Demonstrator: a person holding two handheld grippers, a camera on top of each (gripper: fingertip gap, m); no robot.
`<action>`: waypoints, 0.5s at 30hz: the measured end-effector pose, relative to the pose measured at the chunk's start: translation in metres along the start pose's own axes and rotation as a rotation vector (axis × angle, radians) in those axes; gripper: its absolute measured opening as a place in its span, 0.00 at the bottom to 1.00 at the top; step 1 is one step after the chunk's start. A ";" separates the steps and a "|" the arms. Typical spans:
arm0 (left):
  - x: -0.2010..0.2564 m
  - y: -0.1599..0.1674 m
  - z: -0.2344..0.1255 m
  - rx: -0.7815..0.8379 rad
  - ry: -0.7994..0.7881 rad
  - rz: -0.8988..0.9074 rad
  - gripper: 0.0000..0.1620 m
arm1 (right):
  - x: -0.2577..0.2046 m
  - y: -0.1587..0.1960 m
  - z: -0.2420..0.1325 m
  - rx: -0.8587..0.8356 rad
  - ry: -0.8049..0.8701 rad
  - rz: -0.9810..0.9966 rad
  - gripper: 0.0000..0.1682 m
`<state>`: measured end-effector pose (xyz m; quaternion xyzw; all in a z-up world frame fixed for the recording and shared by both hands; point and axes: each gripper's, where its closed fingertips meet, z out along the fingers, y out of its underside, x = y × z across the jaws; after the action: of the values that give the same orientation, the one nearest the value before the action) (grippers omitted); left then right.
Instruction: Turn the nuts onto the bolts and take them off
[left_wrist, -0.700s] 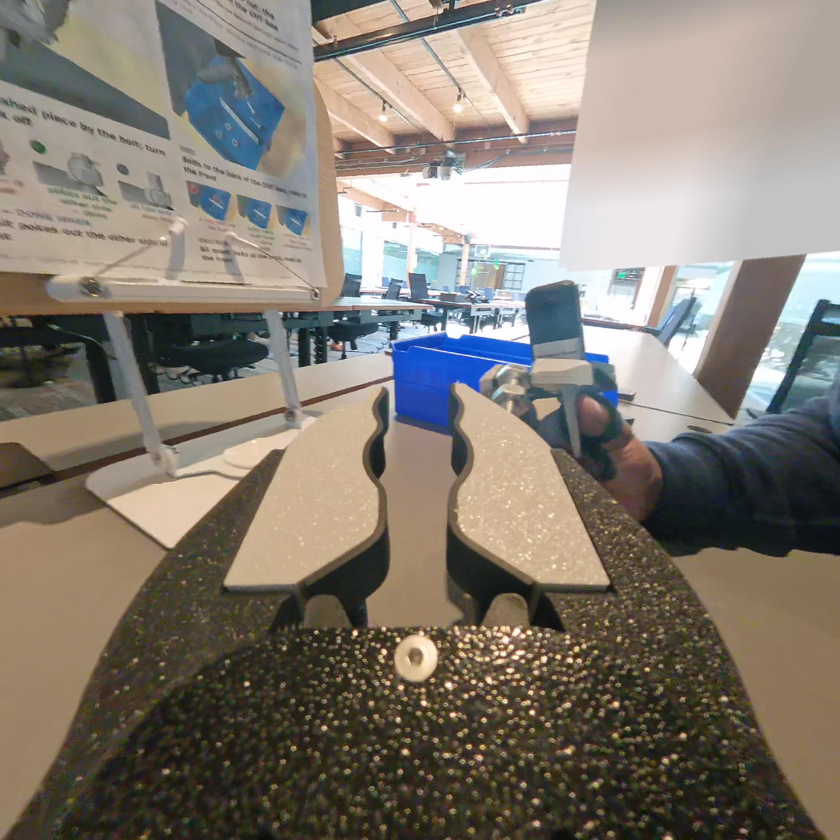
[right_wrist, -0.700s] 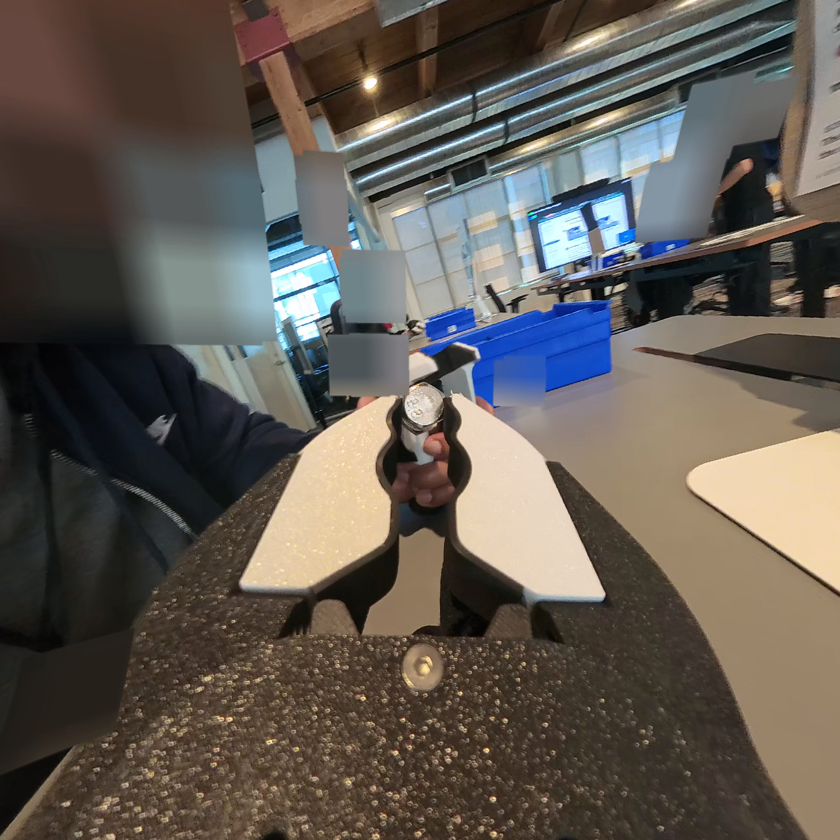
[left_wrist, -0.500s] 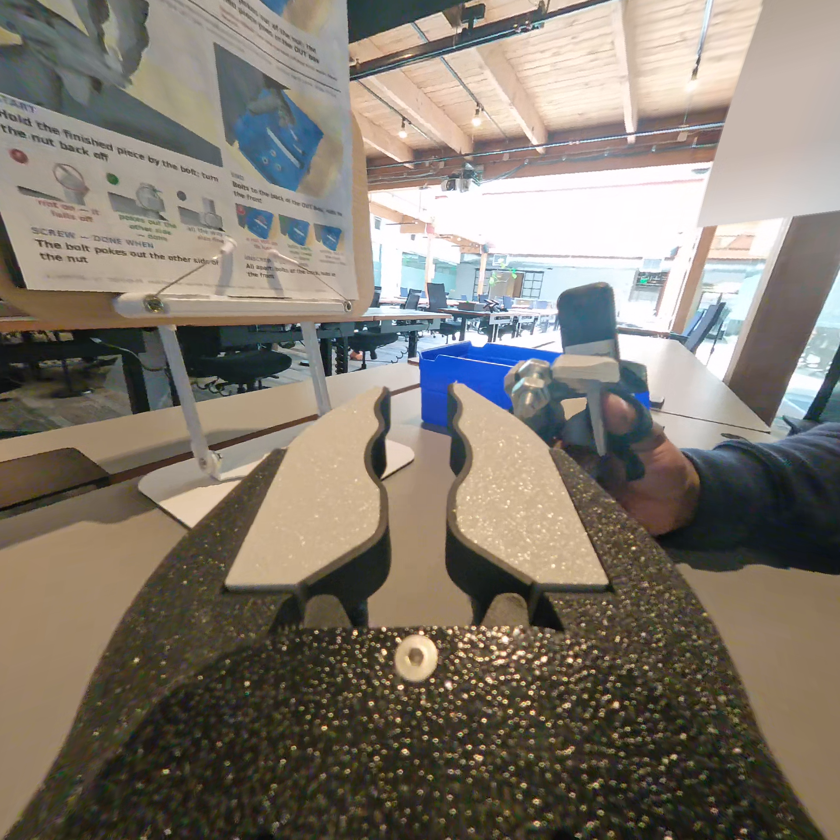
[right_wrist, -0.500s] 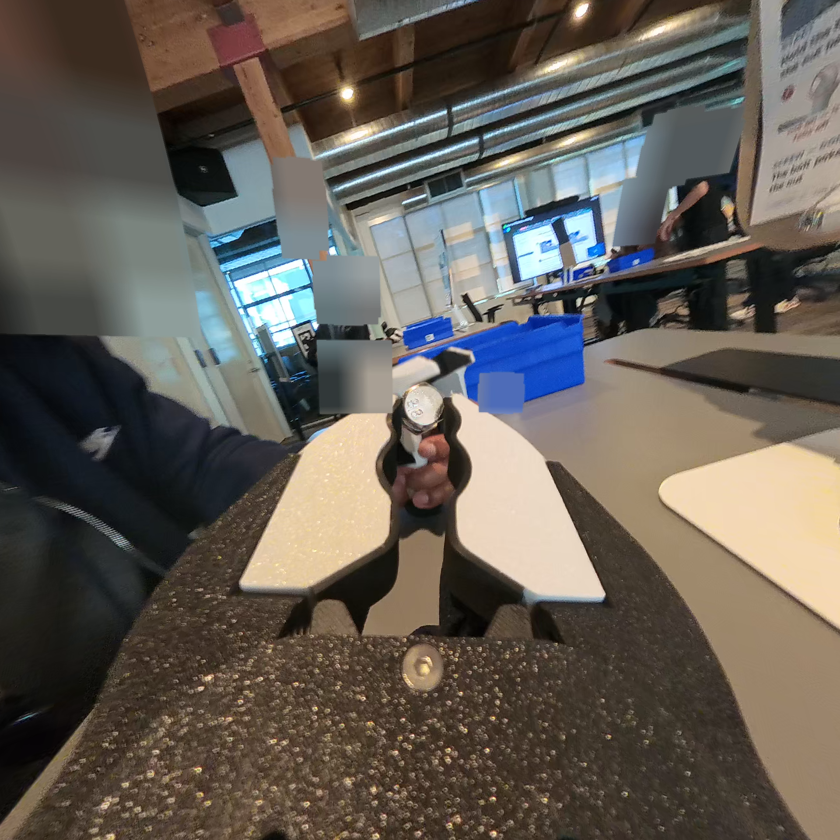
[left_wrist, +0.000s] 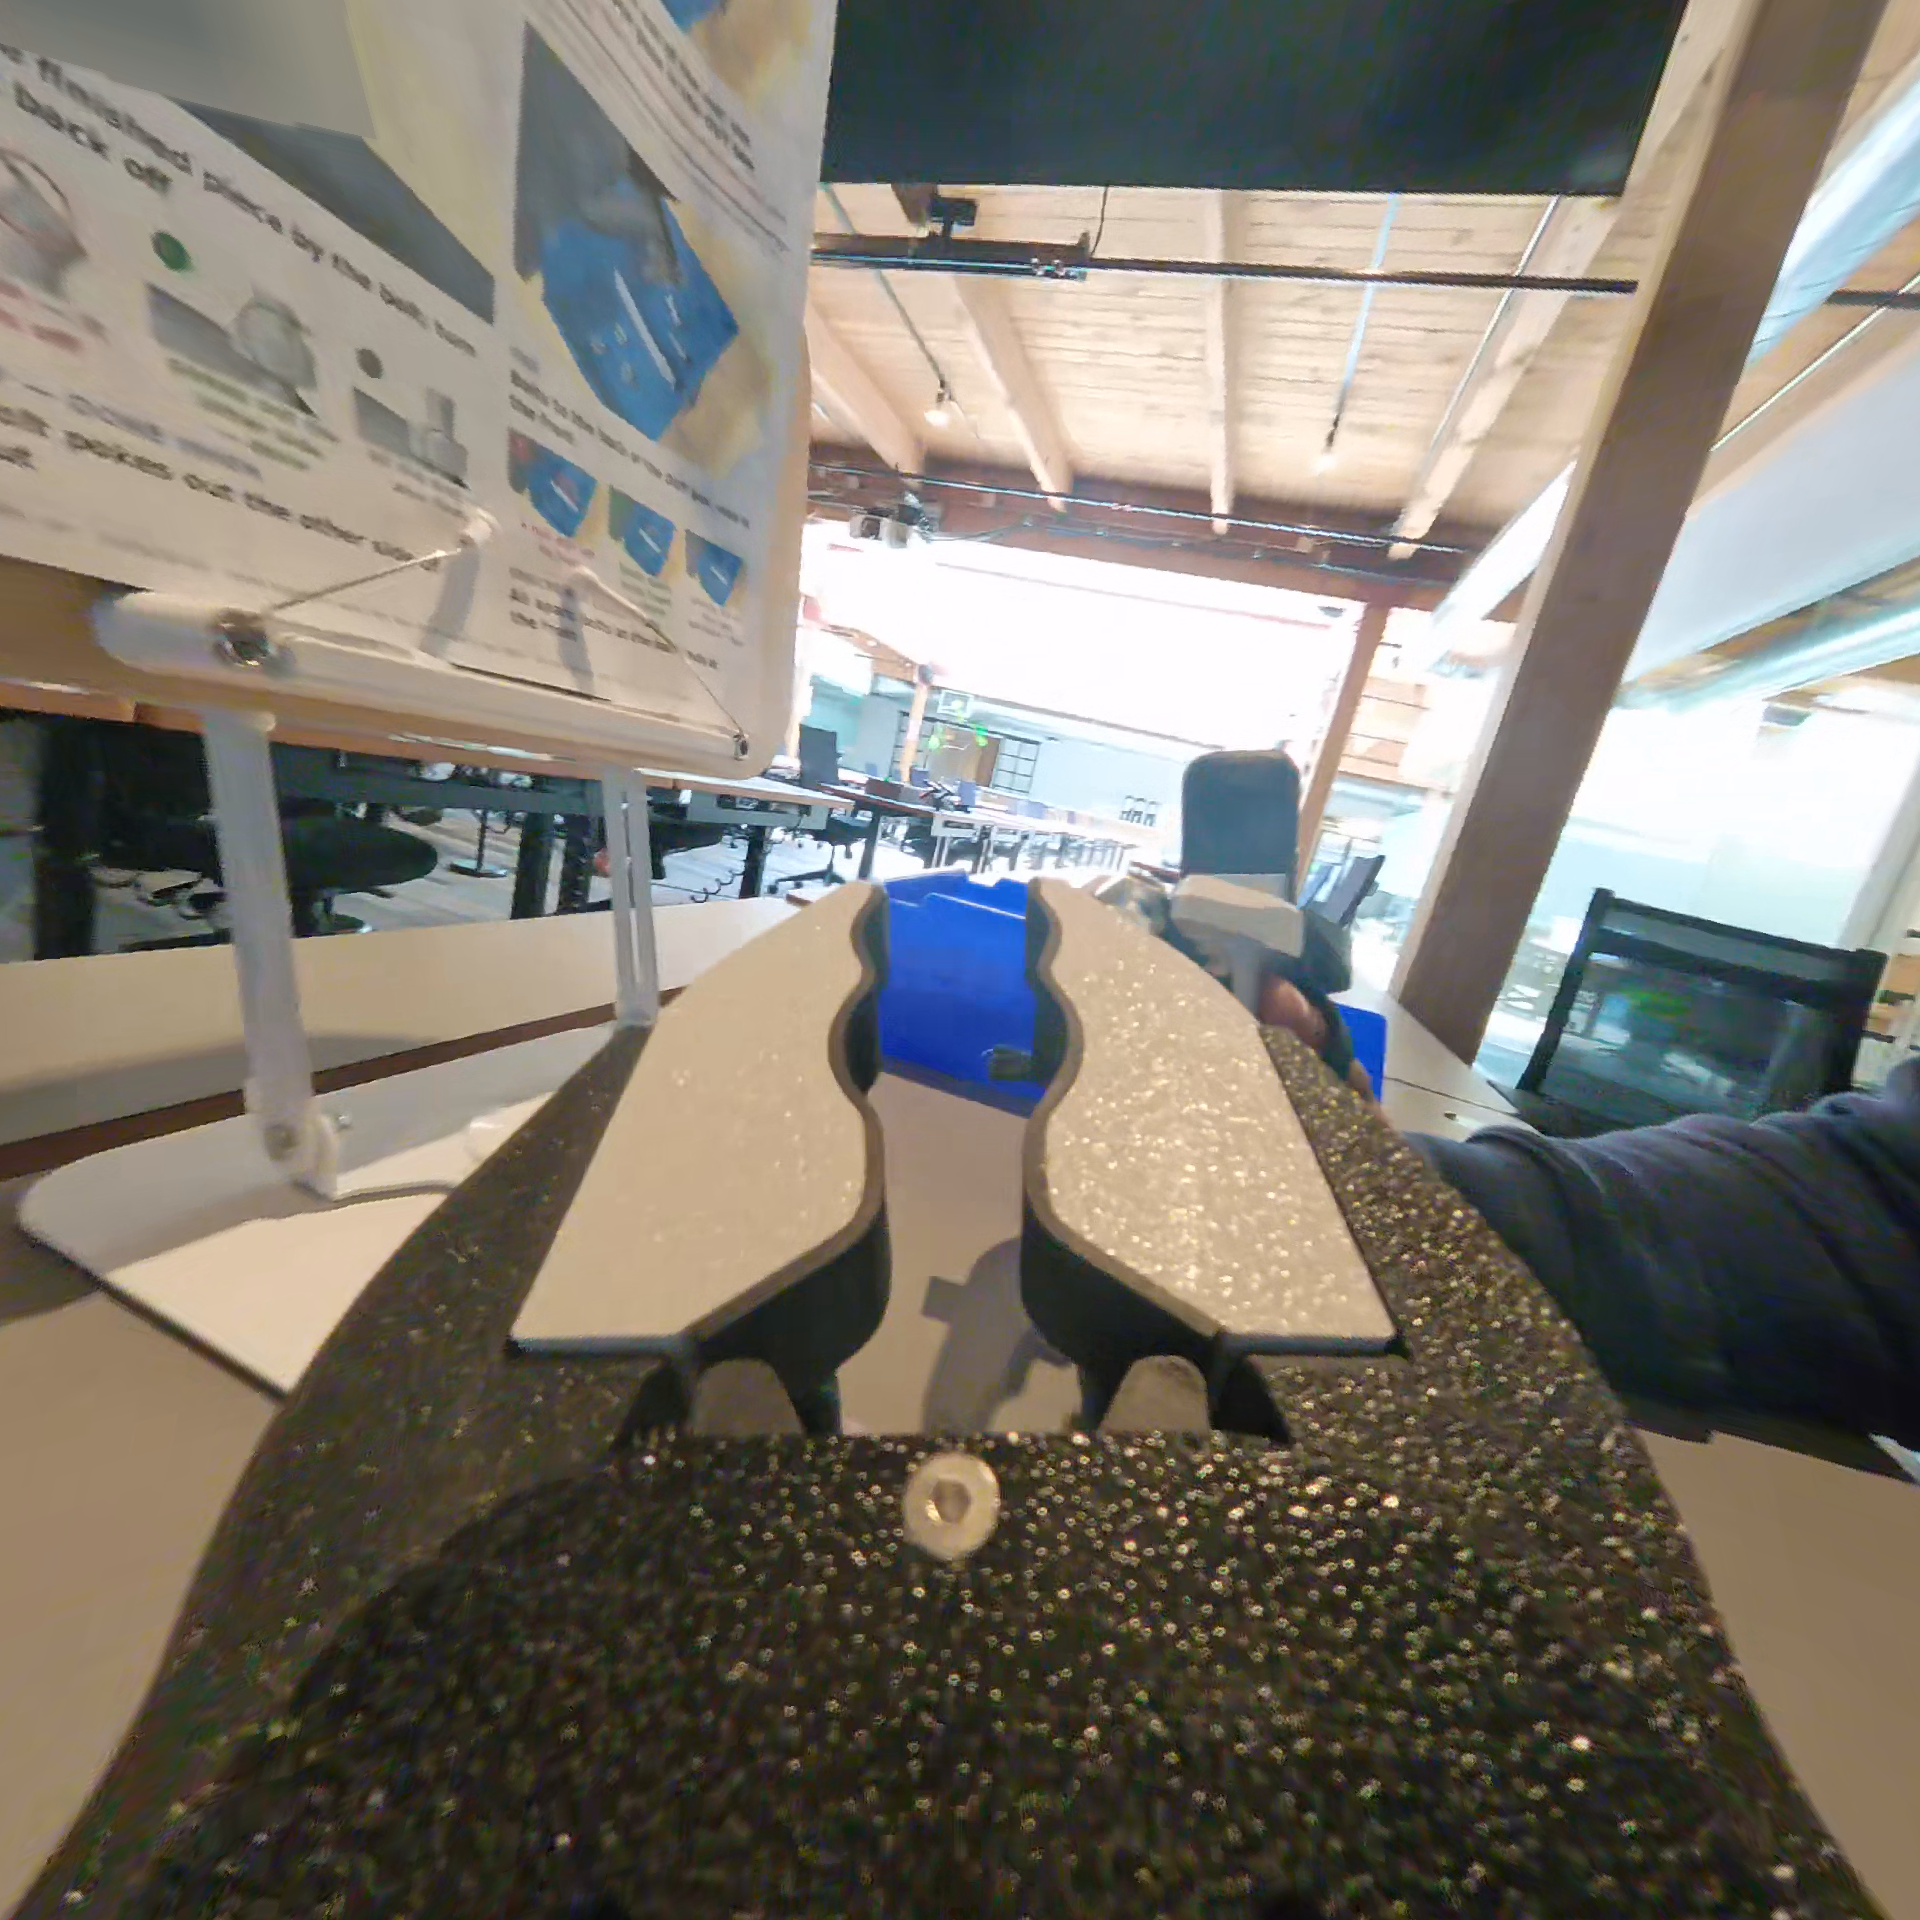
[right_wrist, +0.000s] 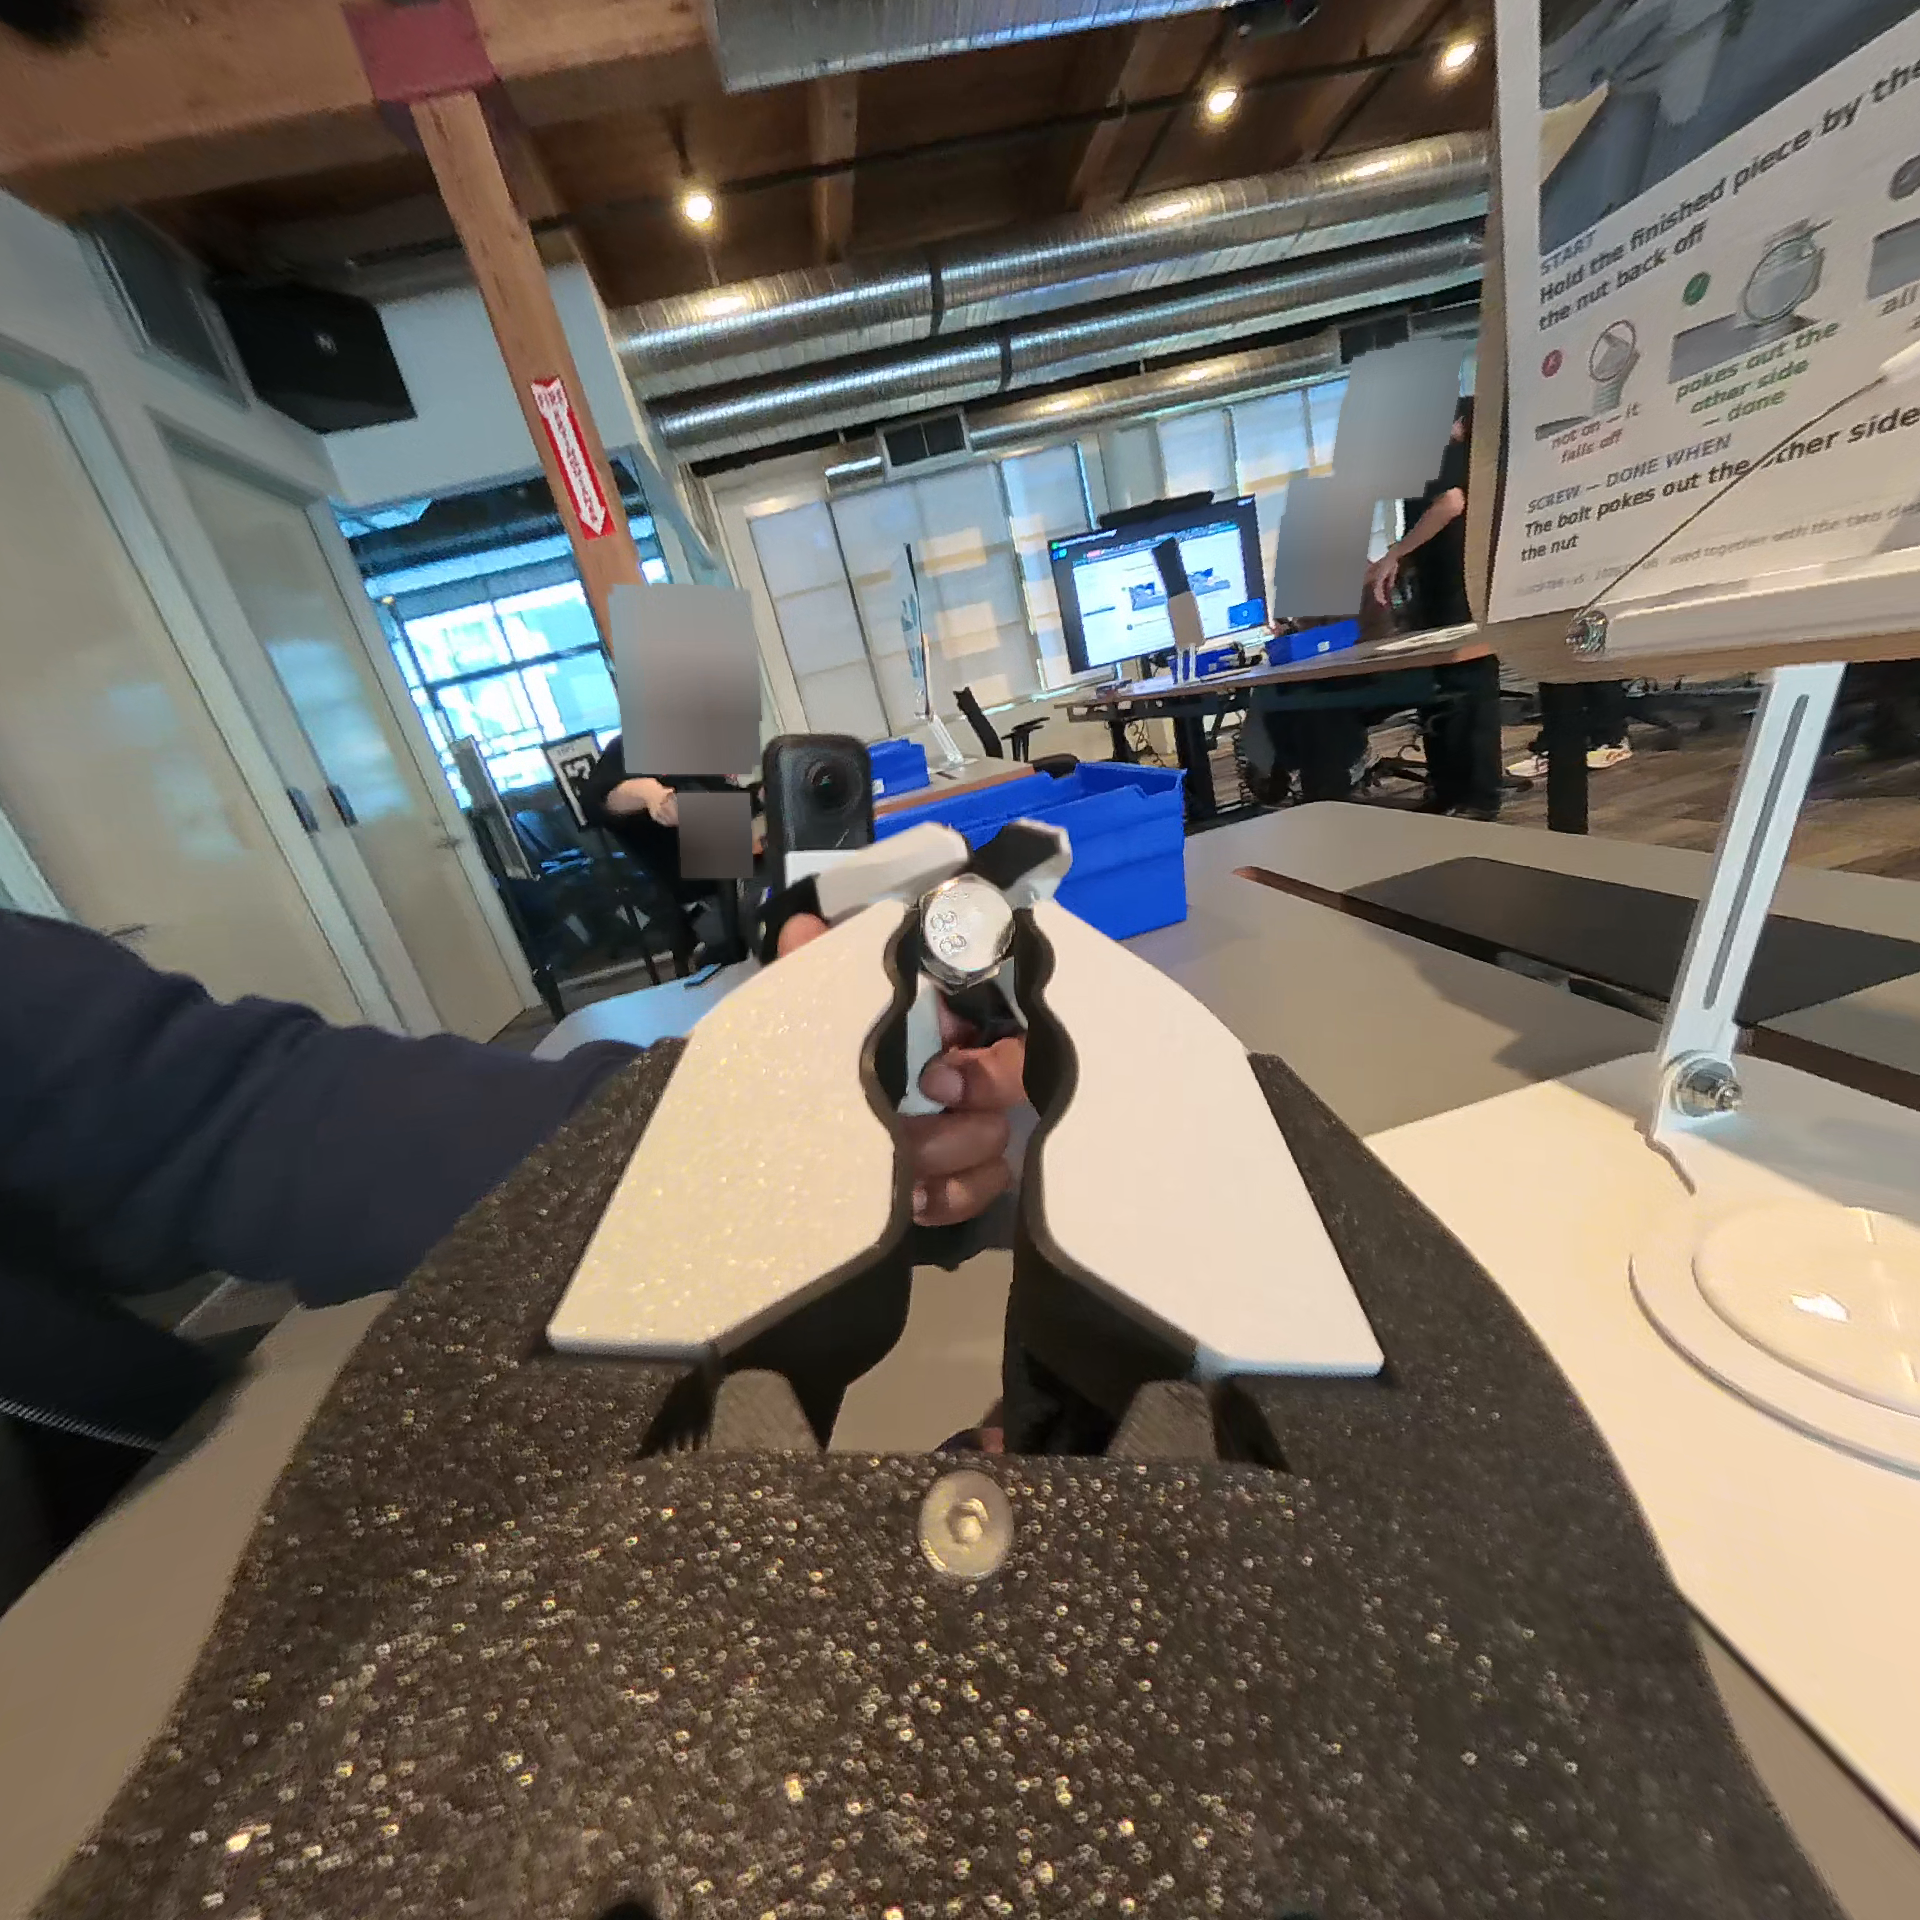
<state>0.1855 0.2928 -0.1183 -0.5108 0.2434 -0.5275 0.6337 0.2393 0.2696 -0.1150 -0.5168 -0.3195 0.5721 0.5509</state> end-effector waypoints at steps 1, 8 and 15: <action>0.003 0.000 0.002 0.001 0.012 0.002 0.15 | -0.001 0.001 -0.002 -0.006 -0.005 -0.002 0.10; 0.014 0.009 0.009 -0.036 0.112 -0.032 0.15 | -0.006 0.008 -0.010 -0.028 -0.037 0.008 0.09; 0.017 0.011 0.012 -0.042 0.122 -0.016 0.15 | -0.008 0.009 -0.010 -0.036 -0.042 0.004 0.10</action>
<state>0.2054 0.2808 -0.1200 -0.4929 0.2886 -0.5572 0.6027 0.2447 0.2579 -0.1242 -0.5149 -0.3402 0.5782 0.5337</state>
